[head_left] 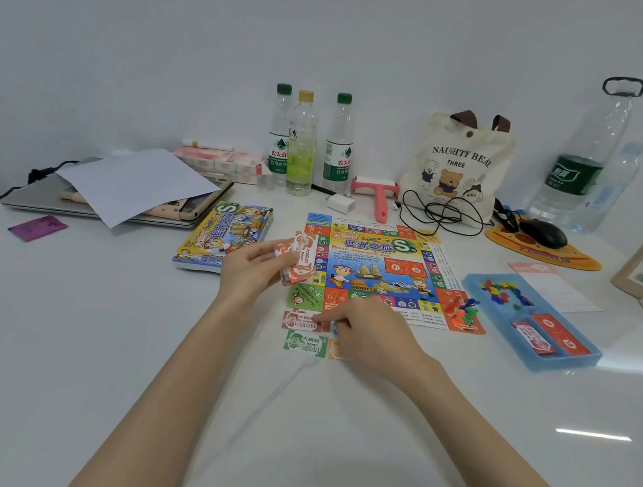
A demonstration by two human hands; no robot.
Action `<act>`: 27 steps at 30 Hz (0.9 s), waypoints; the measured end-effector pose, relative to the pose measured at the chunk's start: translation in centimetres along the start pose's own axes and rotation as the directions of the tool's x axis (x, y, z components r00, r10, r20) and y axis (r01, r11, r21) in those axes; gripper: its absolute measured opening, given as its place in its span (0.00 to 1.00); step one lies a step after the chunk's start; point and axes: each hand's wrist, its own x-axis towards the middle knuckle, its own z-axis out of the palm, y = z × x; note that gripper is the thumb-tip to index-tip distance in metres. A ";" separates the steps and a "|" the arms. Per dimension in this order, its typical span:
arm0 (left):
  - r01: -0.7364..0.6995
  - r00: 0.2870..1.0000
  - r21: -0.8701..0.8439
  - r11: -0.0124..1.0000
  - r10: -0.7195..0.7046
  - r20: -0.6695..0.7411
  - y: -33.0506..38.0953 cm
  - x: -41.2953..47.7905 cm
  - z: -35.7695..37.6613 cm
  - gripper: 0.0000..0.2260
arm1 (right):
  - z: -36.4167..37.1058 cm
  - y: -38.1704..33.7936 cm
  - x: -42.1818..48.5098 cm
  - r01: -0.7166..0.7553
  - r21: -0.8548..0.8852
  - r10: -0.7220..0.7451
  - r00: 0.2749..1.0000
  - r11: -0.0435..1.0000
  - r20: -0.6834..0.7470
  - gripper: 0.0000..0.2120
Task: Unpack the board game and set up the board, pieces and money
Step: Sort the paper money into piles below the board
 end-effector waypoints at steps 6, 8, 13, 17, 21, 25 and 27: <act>0.027 0.993 0.128 0.991 -0.041 0.108 0.1 0.0 -0.2 0.11 | -0.4 1.3 0.9 0.045 0.445 0.111 0.942 0.895 -0.318 0.12; 0.022 0.983 0.209 0.978 -0.059 0.172 0.1 -0.1 -0.1 0.13 | -0.8 1.1 1.3 0.069 0.512 0.139 0.924 0.856 -0.356 0.11; -0.020 0.963 0.269 0.963 -0.054 0.263 0.3 -0.9 0.6 0.13 | -1.1 0.7 2.4 0.035 0.672 0.259 0.907 0.739 -0.332 0.05; -0.002 0.963 0.239 0.971 -0.062 0.261 0.5 -0.8 0.5 0.15 | -1.0 1.0 2.6 -0.029 0.854 0.323 0.932 0.519 -0.165 0.07; 0.031 0.960 0.188 0.982 -0.082 0.267 0.6 -0.8 0.6 0.15 | -1.1 0.9 2.4 -0.049 0.932 0.345 0.935 0.360 -0.084 0.06; 0.049 0.966 0.164 0.985 -0.088 0.244 0.5 -0.6 0.3 0.16 | -1.4 1.2 2.4 0.014 0.963 0.424 0.896 0.270 -0.133 0.04; 0.058 0.966 0.156 0.986 -0.095 0.240 0.5 -0.6 0.3 0.15 | -1.7 1.7 2.4 0.043 0.964 0.420 0.894 0.263 -0.155 0.06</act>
